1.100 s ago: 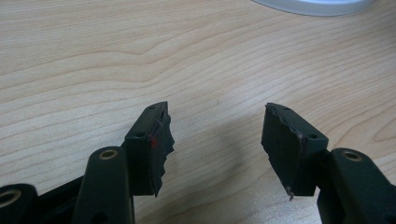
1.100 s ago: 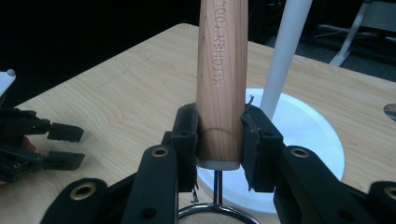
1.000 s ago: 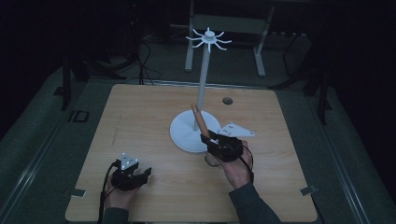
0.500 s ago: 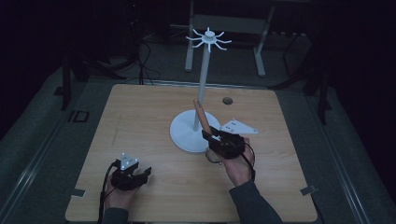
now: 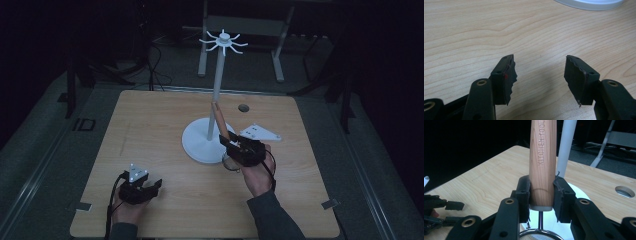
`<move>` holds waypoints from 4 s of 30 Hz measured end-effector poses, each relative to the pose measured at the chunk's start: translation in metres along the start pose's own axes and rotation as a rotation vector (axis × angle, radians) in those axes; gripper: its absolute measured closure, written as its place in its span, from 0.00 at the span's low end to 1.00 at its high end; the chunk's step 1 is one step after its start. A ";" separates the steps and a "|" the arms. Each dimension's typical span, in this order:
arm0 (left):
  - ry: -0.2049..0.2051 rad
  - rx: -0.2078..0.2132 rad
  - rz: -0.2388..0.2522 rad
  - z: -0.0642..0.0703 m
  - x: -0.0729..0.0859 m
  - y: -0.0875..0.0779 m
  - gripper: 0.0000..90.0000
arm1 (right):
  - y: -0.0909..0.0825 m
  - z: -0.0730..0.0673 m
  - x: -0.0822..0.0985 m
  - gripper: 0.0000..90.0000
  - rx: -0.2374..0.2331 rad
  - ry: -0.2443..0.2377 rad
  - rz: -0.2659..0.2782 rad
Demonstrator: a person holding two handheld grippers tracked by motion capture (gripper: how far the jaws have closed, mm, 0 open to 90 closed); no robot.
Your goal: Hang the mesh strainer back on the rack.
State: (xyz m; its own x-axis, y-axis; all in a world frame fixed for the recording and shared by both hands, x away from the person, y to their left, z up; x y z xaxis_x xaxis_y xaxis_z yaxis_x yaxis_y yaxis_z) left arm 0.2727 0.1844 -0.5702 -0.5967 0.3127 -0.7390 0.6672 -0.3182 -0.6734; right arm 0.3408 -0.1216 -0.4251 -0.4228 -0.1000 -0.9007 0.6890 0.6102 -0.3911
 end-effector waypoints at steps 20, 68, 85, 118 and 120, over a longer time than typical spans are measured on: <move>0.000 0.000 -0.001 0.000 0.000 0.000 0.46 | -0.006 0.006 -0.015 0.77 0.020 0.018 0.051; -0.001 -0.001 0.000 -0.001 0.000 0.000 0.46 | -0.023 0.018 -0.054 0.77 0.040 0.073 0.177; 0.000 -0.002 -0.002 -0.001 0.000 0.000 0.46 | -0.030 0.019 -0.072 0.77 0.036 0.084 0.232; -0.001 0.000 -0.002 0.000 0.000 0.000 0.46 | -0.037 0.019 -0.106 0.77 -0.040 0.121 0.314; 0.000 0.000 -0.001 0.000 0.000 0.000 0.46 | -0.035 0.019 -0.108 0.77 -0.055 0.130 0.307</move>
State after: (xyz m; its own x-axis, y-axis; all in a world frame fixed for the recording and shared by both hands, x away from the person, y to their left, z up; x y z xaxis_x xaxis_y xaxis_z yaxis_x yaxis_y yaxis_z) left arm 0.2727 0.1848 -0.5702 -0.5979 0.3128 -0.7380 0.6664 -0.3177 -0.6745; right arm 0.3739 -0.1471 -0.3184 -0.2742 0.1944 -0.9418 0.7645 0.6382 -0.0909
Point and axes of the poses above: each handheld gripper's, and its own axes: y roughly forward along the jaws, x roughly out of its underside, z roughly to its right, the point moved 3 cm from there along y, roughly forward along the jaws, and after that the axes turned 8 degrees about y, right-handed, at the moved point
